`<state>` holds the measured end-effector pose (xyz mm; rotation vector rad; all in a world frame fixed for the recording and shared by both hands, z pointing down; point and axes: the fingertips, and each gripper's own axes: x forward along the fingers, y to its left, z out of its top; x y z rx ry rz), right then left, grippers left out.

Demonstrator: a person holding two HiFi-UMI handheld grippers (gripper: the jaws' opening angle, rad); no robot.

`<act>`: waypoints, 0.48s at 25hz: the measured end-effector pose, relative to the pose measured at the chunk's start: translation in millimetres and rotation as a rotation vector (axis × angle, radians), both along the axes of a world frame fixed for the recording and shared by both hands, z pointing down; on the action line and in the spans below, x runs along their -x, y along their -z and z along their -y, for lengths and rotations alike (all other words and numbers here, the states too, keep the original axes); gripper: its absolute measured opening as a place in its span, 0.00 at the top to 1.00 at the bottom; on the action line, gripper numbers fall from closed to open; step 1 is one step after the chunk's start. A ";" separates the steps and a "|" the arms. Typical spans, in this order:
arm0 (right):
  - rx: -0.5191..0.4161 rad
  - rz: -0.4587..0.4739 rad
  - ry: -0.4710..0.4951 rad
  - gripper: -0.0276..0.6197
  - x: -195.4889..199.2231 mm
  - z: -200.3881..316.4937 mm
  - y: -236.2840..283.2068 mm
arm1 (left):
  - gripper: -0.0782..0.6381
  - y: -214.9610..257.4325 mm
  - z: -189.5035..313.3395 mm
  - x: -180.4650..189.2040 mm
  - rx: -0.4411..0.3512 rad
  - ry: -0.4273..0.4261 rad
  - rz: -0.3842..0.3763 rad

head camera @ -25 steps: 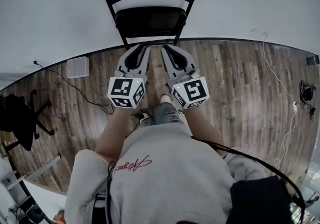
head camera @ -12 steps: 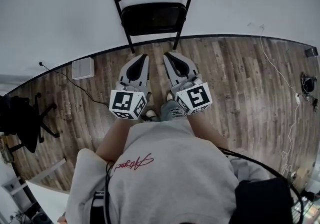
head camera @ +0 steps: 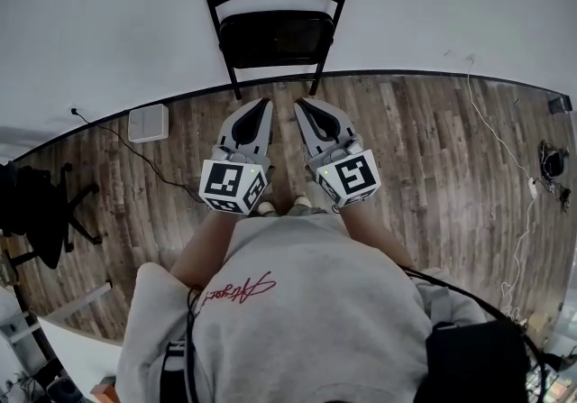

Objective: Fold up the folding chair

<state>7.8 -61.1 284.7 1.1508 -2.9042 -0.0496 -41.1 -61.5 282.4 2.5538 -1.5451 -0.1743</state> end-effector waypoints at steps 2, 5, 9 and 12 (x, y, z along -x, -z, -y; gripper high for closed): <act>0.003 0.001 0.011 0.93 -4.3 3.1 1.5 | 0.87 0.5 4.2 -2.5 -0.007 0.021 -0.003; -0.001 0.000 0.022 0.93 -9.5 6.0 4.8 | 0.87 -0.2 6.0 -6.0 -0.008 0.045 -0.011; -0.013 -0.006 0.040 0.93 -9.4 2.4 8.9 | 0.87 0.4 0.9 -8.1 -0.015 0.046 -0.001; -0.019 -0.004 0.054 0.93 -9.2 -1.2 8.9 | 0.87 1.5 -2.4 -8.9 -0.020 0.051 0.008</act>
